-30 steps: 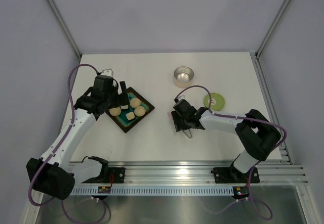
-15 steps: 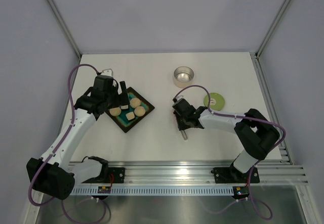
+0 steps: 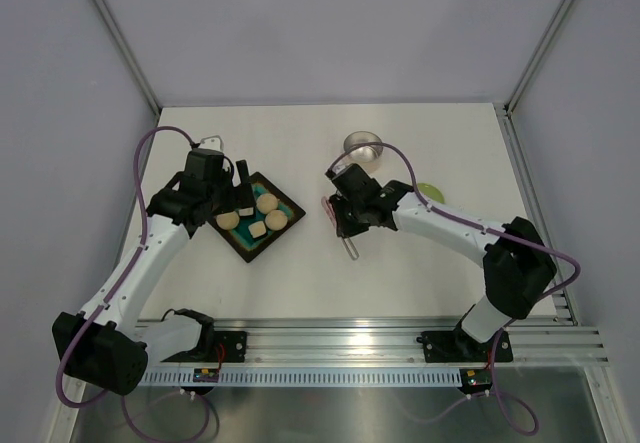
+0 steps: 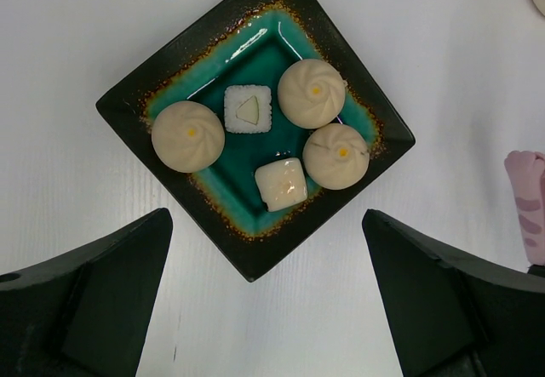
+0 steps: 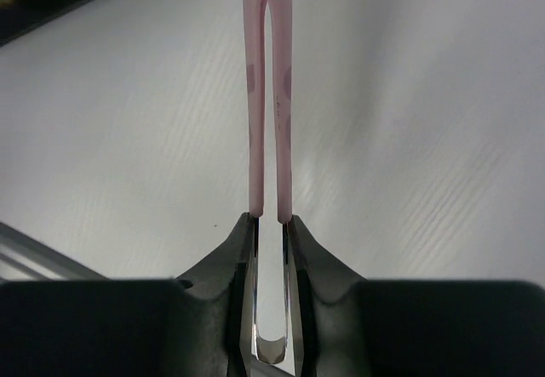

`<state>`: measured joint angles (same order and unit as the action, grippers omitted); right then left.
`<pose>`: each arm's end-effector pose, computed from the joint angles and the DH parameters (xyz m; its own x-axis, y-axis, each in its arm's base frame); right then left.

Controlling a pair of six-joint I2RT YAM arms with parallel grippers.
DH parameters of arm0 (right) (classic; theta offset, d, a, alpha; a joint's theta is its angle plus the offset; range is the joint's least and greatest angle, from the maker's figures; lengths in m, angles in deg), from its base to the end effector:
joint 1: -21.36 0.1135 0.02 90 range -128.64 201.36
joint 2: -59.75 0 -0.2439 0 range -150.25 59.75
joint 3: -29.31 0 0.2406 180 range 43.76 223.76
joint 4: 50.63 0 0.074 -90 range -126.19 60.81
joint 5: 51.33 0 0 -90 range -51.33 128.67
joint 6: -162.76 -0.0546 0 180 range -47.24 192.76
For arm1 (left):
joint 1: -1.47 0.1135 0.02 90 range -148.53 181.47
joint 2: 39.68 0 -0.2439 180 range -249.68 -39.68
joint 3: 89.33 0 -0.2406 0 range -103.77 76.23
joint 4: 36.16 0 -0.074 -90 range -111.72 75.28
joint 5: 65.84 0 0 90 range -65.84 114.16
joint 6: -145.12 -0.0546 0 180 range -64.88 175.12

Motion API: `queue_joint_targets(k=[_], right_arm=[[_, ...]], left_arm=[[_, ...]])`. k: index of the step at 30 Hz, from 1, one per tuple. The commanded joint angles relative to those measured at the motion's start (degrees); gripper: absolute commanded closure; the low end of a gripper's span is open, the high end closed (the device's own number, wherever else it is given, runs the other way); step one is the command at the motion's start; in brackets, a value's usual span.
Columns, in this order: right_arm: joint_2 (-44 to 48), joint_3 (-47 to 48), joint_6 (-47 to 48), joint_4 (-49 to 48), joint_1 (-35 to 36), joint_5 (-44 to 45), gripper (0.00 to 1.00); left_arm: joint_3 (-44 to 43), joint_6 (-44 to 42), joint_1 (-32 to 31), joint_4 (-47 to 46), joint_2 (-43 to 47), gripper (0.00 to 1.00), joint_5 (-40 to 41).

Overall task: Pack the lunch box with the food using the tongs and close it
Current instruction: Adjust the clamp at the center of the board.

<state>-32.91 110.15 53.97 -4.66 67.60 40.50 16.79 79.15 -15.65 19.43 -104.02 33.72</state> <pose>0.2332 0.2410 0.1991 -0.7827 -0.3519 -0.5133 -0.4838 0.8629 0.1461 0.2324 -0.0621 0.2812 -0.7018 -0.2040 -0.6826 -0.1157 0.9780 -0.1734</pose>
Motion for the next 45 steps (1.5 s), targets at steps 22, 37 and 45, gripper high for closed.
queue_joint_targets(k=[22,37,45], right_arm=[[-2.43,-8.38,3.58,-13.50,0.08,11.79,0.73],[-5.86,-12.24,1.82,-20.01,0.17,10.57,0.49],[-3.93,-16.20,-1.16,-21.95,0.08,11.53,0.33]], left_arm=[[-0.77,0.93,0.51,-1.24,2.99,0.01,0.46],[-1.20,0.93,0.43,-0.45,3.25,0.01,0.90],[-1.29,1.19,0.51,-0.72,3.08,0.01,0.46]])
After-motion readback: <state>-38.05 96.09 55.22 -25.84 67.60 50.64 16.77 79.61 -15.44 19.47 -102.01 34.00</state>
